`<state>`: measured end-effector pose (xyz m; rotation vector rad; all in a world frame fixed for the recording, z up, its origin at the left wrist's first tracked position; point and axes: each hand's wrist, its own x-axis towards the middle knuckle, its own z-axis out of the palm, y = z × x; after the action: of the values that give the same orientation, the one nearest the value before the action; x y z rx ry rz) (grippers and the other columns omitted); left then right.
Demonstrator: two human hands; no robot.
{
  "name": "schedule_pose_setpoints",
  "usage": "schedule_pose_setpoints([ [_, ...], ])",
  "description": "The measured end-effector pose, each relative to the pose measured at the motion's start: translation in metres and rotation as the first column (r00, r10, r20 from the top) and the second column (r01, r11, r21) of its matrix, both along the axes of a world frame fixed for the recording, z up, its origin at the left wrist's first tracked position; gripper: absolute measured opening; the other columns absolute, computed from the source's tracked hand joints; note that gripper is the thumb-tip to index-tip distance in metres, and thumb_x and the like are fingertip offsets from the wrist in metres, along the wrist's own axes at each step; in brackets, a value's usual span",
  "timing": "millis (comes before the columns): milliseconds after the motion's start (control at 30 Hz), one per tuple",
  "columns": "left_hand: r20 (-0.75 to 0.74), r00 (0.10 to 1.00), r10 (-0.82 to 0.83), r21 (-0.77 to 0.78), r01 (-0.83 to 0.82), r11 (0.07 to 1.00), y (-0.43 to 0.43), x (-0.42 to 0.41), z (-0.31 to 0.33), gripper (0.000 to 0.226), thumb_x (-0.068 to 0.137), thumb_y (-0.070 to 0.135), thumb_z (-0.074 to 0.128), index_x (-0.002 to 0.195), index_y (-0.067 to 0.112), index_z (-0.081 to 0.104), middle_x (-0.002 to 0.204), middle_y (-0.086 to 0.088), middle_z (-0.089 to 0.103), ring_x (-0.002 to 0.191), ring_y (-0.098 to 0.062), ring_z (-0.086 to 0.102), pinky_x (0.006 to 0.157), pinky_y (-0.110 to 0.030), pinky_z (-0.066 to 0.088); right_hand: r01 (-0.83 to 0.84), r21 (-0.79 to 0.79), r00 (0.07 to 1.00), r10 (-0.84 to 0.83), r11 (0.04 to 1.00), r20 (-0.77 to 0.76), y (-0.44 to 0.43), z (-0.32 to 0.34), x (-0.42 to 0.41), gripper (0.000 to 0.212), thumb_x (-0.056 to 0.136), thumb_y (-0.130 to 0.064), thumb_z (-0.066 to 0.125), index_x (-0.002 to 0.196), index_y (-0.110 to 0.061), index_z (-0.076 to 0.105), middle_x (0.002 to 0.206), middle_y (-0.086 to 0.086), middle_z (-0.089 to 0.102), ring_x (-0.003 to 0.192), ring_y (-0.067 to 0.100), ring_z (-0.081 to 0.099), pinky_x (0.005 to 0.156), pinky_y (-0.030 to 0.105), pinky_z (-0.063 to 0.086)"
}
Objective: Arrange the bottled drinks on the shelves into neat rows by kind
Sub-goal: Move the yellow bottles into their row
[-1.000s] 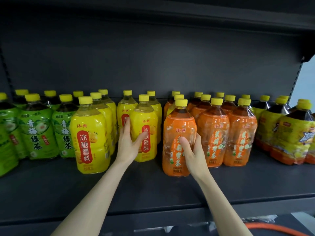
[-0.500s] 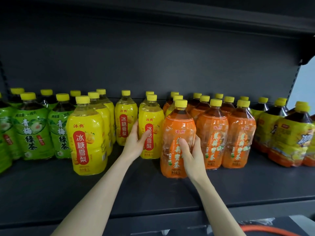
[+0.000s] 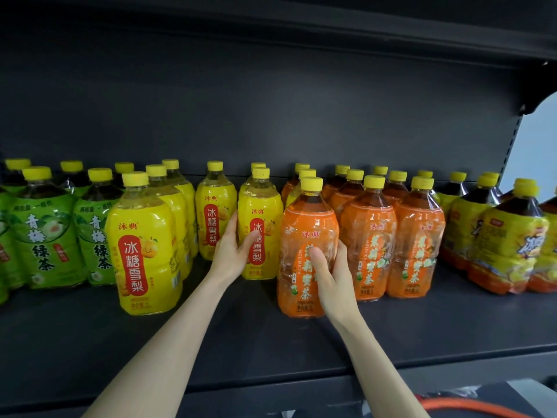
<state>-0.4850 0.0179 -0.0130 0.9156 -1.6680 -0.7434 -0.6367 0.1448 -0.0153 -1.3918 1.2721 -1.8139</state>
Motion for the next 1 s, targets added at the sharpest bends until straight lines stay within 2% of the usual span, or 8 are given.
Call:
schedule_pose_setpoints([
  [100, -0.012, 0.999, 0.038, 0.003, -0.038, 0.999, 0.001, 0.000, -0.002, 0.075, 0.083, 0.049, 0.056, 0.148, 0.023, 0.026, 0.143, -0.004, 0.046, 0.130, -0.023, 0.045, 0.100, -0.051, 0.045, 0.000, 0.006, 1.000, 0.000, 1.000, -0.004, 0.001, 0.000, 0.000, 0.050, 0.078, -0.051, 0.051, 0.123, -0.038, 0.033, 0.117, -0.022, 0.053, 0.107, 0.000, 0.057, 0.077, 0.012, 0.050],
  [233, -0.019, 0.996, 0.083, -0.011, -0.084, 0.996, -0.002, 0.000, -0.003, 0.071, 0.087, 0.040, 0.059, 0.148, 0.020, 0.027, 0.143, -0.006, 0.045, 0.131, -0.025, 0.044, 0.101, -0.051, 0.045, 0.005, 0.004, 1.000, -0.005, 1.000, -0.009, 0.000, -0.001, 0.000, 0.052, 0.078, -0.051, 0.050, 0.125, -0.038, 0.032, 0.119, -0.019, 0.054, 0.108, 0.001, 0.057, 0.079, 0.014, 0.049],
  [533, 0.086, 0.995, -0.043, 0.069, 0.038, 0.997, -0.007, 0.006, 0.001, 0.069, 0.091, 0.041, 0.050, 0.150, 0.024, 0.018, 0.146, -0.005, 0.042, 0.131, -0.024, 0.044, 0.104, -0.048, 0.043, -0.002, -0.005, 1.000, 0.002, 1.000, -0.016, 0.000, -0.002, 0.000, 0.051, 0.079, -0.050, 0.050, 0.125, -0.037, 0.032, 0.120, -0.018, 0.054, 0.109, 0.001, 0.056, 0.082, 0.016, 0.050],
  [633, 0.091, 0.990, 0.107, 0.103, -0.116, 0.988, 0.007, 0.002, 0.002, 0.071, 0.092, 0.043, 0.050, 0.150, 0.018, 0.020, 0.150, -0.006, 0.036, 0.136, -0.025, 0.038, 0.108, -0.046, 0.038, -0.015, 0.003, 1.000, 0.015, 1.000, -0.023, 0.001, -0.001, 0.000, 0.054, 0.079, -0.051, 0.049, 0.127, -0.037, 0.029, 0.120, -0.018, 0.052, 0.109, 0.002, 0.056, 0.082, 0.016, 0.049],
  [733, -0.095, 0.958, 0.269, -0.039, -0.274, 0.961, 0.039, 0.000, 0.003, 0.049, 0.094, 0.040, 0.048, 0.135, 0.014, 0.045, 0.135, -0.005, 0.049, 0.127, -0.022, 0.045, 0.105, -0.041, 0.041, -0.019, 0.019, 0.999, 0.020, 1.000, -0.044, 0.001, 0.000, -0.001, 0.055, 0.079, -0.052, 0.048, 0.128, -0.036, 0.028, 0.123, -0.013, 0.053, 0.111, 0.003, 0.056, 0.085, 0.017, 0.049],
  [833, -0.209, 0.973, 0.094, -0.085, -0.114, 0.990, 0.071, -0.007, 0.009, 0.039, 0.095, 0.048, 0.039, 0.123, 0.023, 0.049, 0.121, 0.004, 0.055, 0.114, -0.010, 0.051, 0.099, -0.031, 0.044, -0.027, 0.020, 0.997, 0.028, 0.999, -0.068, 0.000, -0.001, 0.002, 0.056, 0.081, -0.055, 0.044, 0.130, -0.033, 0.027, 0.130, -0.007, 0.051, 0.116, 0.007, 0.054, 0.094, 0.024, 0.048],
  [933, -0.240, 0.965, -0.103, -0.033, 0.098, 0.995, 0.085, -0.019, 0.012, 0.061, 0.084, 0.065, 0.035, 0.134, 0.030, 0.036, 0.130, 0.004, 0.050, 0.115, -0.009, 0.053, 0.095, -0.030, 0.048, -0.078, 0.037, 0.991, 0.082, 0.996, -0.107, -0.002, -0.002, 0.015, 0.057, 0.086, -0.058, 0.039, 0.134, -0.029, 0.027, 0.135, -0.003, 0.048, 0.119, 0.005, 0.053, 0.099, 0.029, 0.047],
  [1000, -0.267, 0.960, -0.090, -0.026, 0.086, 0.996, 0.087, -0.023, 0.009, 0.066, 0.079, 0.069, 0.042, 0.135, 0.038, 0.027, 0.134, 0.004, 0.047, 0.116, -0.012, 0.053, 0.094, -0.030, 0.049, -0.103, 0.058, 0.983, 0.110, 0.993, -0.144, -0.004, -0.002, 0.026, 0.063, 0.089, -0.064, 0.034, 0.140, -0.027, 0.028, 0.139, -0.005, 0.045, 0.123, 0.002, 0.049, 0.104, 0.030, 0.043],
])
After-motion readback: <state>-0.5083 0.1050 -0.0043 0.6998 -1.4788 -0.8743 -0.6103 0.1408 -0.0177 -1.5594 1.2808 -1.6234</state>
